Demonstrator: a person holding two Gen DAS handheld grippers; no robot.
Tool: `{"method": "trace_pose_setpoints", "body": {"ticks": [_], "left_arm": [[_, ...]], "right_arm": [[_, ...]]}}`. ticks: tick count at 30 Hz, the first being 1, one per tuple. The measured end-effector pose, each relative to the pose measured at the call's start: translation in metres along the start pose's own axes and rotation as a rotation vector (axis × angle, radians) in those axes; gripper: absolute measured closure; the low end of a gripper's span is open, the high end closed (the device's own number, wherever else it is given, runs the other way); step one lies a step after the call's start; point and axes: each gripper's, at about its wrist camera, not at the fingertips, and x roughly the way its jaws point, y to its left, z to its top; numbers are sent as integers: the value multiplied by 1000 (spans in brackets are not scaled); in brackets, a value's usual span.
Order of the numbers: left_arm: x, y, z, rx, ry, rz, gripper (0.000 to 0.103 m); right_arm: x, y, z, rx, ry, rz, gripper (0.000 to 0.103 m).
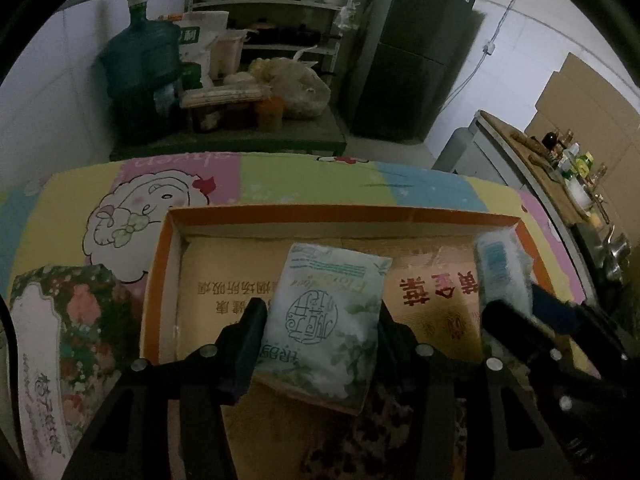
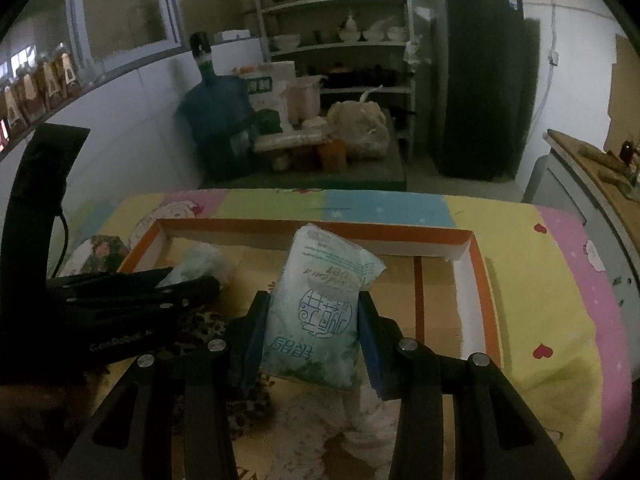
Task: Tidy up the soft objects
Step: 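Open both grippers to release the packets into the tray, then move both grippers back to the pile of soft items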
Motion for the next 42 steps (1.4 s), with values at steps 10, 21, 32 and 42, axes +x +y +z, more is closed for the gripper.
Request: {"method": "trace_pose_setpoints", "body": {"ticks": [10, 21, 32, 42], "left_arm": [[-11, 2, 0, -14, -24, -13, 21], [-72, -17, -14, 43, -214, -114, 16], [-178, -29, -47, 186, -556, -155, 10], [-253, 2, -101, 215, -723, -180, 8]], "right_arm": [[1, -9, -2, 59, 26, 13, 42], [-51, -23, -16, 155, -127, 28, 32], [-139, 11, -47, 130, -391, 5, 26], [-200, 70, -97, 97, -633, -54, 25]]}}
